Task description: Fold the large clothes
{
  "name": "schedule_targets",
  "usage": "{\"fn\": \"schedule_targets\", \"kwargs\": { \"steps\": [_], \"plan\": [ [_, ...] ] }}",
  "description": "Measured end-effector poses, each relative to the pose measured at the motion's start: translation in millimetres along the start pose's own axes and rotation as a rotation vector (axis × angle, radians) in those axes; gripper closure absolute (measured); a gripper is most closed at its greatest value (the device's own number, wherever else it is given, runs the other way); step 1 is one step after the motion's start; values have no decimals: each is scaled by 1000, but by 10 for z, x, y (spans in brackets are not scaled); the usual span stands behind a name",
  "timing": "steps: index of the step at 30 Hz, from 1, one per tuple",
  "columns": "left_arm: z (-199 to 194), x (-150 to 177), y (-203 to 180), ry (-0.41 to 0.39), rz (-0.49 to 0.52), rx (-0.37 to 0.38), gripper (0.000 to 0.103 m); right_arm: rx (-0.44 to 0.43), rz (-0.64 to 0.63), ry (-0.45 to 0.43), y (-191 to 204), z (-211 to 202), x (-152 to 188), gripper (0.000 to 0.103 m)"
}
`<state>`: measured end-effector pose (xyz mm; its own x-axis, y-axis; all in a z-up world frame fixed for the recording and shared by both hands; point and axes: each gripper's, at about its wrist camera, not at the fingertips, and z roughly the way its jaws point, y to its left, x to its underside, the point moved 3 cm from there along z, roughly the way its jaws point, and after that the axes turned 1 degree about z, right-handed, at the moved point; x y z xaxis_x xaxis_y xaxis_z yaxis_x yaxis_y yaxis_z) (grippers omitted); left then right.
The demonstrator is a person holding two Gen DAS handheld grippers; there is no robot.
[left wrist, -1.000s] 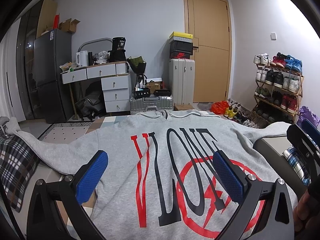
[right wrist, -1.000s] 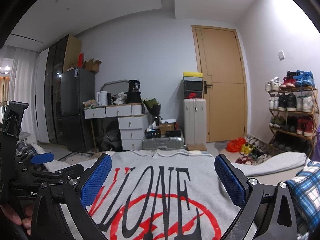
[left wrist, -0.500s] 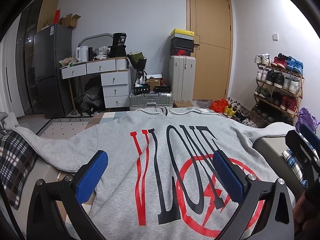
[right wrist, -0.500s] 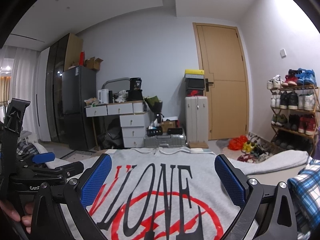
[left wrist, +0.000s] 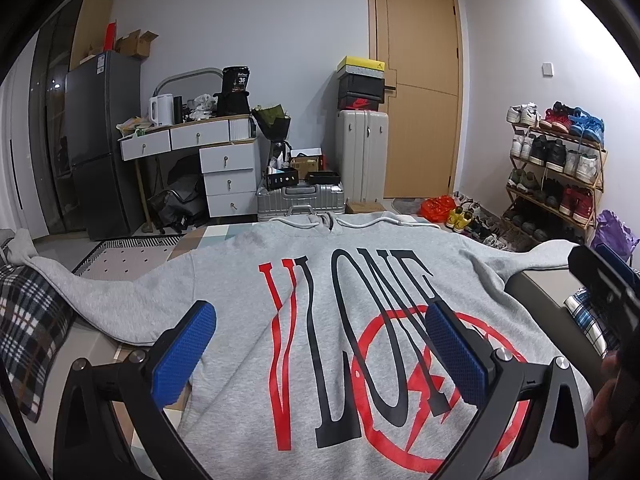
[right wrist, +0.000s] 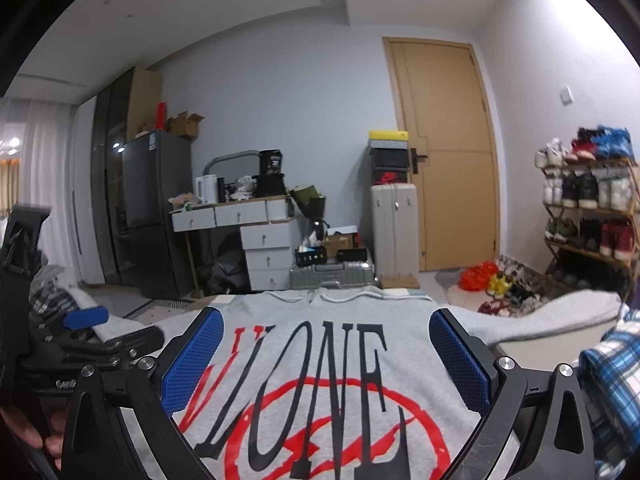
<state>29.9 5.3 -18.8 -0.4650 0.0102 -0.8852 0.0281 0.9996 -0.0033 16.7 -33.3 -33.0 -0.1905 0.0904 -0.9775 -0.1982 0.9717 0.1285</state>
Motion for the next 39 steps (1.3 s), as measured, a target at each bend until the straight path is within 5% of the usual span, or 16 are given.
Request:
{"fn": "schedule_targets", "kwargs": {
  "steps": [8,12,17,22,24,26,35,39],
  "plan": [
    [108,102,-161,37,59,18,1,118,54,-38,-685,-169,-432,0],
    [205,250,-307,87,145,37,1,178,175,79,-1750,-205,-877,0],
    [336,408,-390,146,220,38,1,393,341,192,-3373,-186,-1171,0],
    [457,534,-398,145,293,20,1,437,759,413,-4984,15,-744,0],
    [519,586,-356,181,306,31,1,478,948,412,-5507,-10,-459,0],
    [568,620,-327,216,289,41,1,420,1080,438,-5833,79,-198,0],
    [659,713,-450,267,219,65,1,311,1309,475,-6469,691,379,0],
    [699,849,-574,308,271,93,1,284,1358,595,-6544,981,563,0]
  ]
}}
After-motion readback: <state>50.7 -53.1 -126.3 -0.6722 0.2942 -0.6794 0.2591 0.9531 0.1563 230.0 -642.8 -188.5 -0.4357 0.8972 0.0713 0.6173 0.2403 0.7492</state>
